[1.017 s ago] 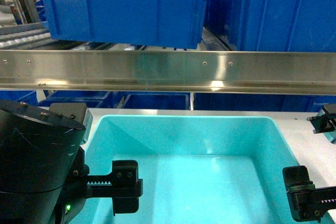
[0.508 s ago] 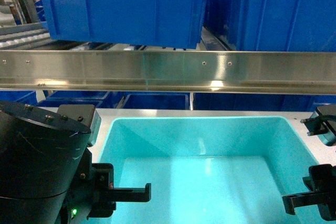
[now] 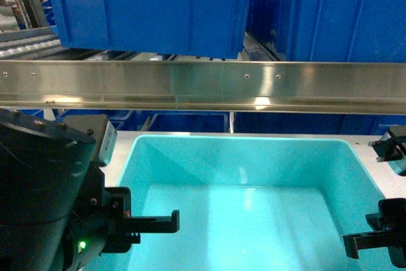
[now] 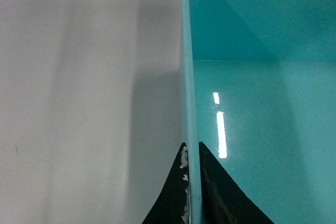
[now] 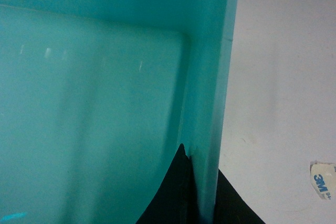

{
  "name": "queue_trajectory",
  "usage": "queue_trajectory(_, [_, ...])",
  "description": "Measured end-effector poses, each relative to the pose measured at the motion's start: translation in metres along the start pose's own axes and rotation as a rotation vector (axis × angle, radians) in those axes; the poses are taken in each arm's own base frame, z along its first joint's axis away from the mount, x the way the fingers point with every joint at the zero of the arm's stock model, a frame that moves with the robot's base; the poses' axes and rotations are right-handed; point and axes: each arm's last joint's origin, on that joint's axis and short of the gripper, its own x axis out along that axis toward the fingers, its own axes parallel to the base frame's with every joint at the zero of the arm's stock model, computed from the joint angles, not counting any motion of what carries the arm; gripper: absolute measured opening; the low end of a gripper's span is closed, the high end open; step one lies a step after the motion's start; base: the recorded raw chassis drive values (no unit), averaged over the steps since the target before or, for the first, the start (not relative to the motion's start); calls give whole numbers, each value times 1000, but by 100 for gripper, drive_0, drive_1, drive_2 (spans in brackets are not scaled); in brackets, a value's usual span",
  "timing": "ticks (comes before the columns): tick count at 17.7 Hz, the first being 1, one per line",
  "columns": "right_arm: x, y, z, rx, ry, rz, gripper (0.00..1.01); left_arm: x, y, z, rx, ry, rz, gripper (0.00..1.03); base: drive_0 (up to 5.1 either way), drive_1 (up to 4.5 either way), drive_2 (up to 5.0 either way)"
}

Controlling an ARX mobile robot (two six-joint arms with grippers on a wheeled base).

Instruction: Organize blue bins on left shelf correctly

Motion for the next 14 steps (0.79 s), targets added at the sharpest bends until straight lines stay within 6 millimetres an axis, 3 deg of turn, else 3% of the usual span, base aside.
queue_trajectory(5, [-46,-8,24,-12,-166,30,2,-30,4,37,13,-113,-71,2,0,0,0])
queue_trajectory(8, [-45,-7,24,-12,-163,30,2,-30,4,36,19,-111,-71,2,0,0,0])
queue_trajectory(14, [-45,-8,23,-13,-159,29,2,-31,3,36,23,-110,-75,2,-480,258,258])
